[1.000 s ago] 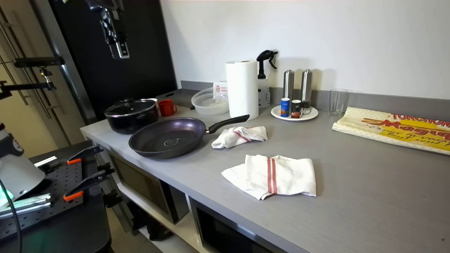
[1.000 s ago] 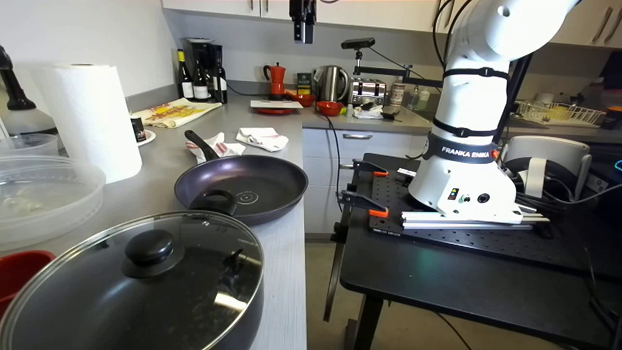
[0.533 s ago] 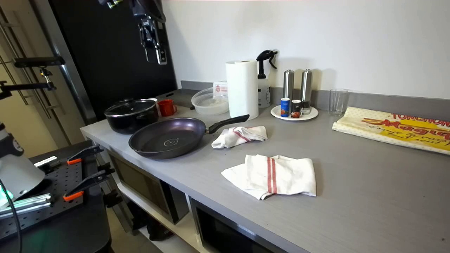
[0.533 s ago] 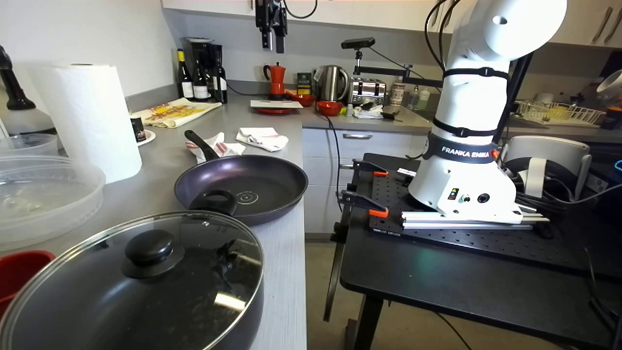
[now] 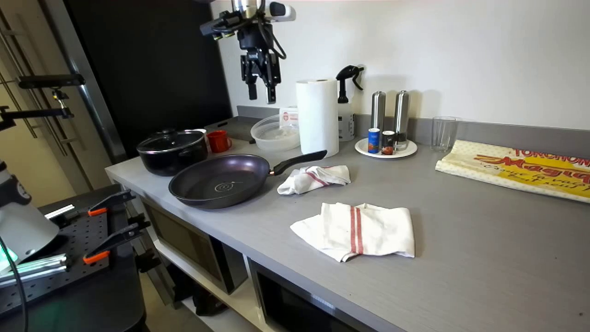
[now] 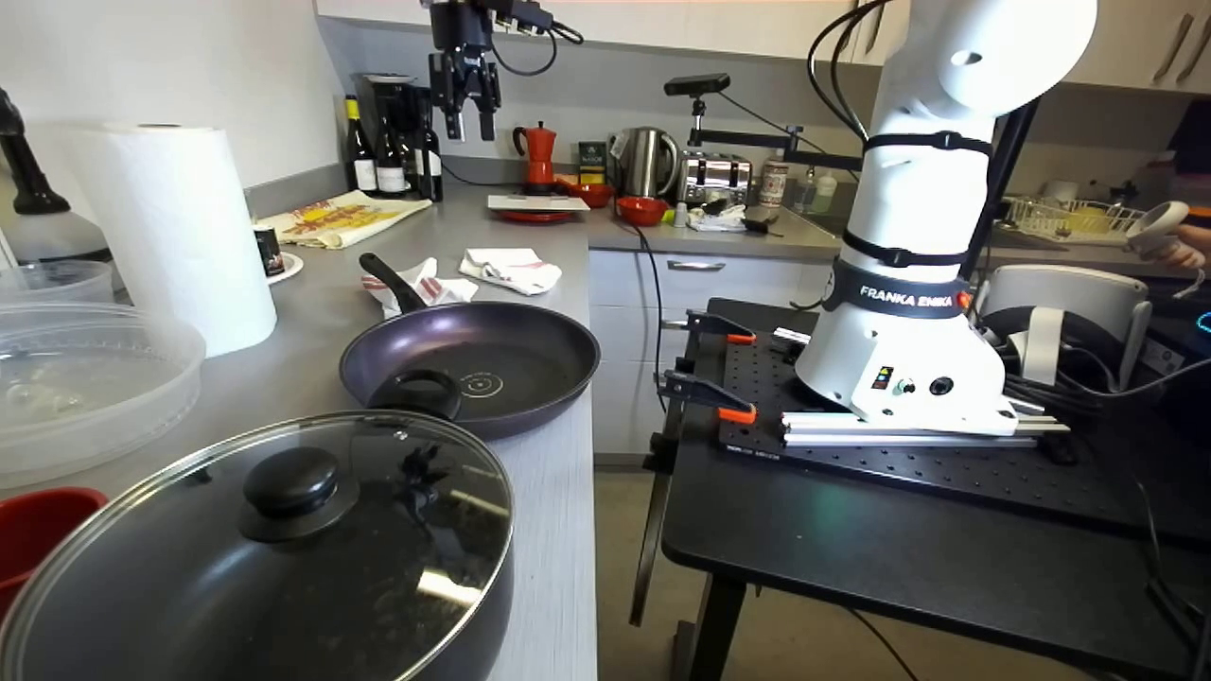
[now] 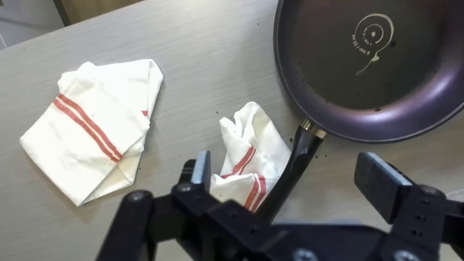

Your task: Use the towel to wipe the black pan.

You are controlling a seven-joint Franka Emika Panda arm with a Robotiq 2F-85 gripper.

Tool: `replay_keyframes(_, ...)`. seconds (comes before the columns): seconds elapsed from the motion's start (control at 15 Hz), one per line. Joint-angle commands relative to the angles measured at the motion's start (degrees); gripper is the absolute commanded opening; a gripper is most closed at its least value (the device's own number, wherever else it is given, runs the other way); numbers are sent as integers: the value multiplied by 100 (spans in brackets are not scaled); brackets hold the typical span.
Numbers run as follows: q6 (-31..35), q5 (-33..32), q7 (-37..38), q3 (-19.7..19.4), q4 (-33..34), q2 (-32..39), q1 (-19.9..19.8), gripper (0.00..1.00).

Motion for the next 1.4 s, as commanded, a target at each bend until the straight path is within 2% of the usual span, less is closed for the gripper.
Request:
replay_keyframes(0.0,-4,347,-146,197,1001,976,-219,100)
replay_keyframes(0.4,86,528,13,470,1926,2067,-382,100)
replay_keyframes(0.67,128,483,161,506,2391,2653,-463,100)
replay_keyframes(1.33,126,608,302,579,2958,3540,-817,100)
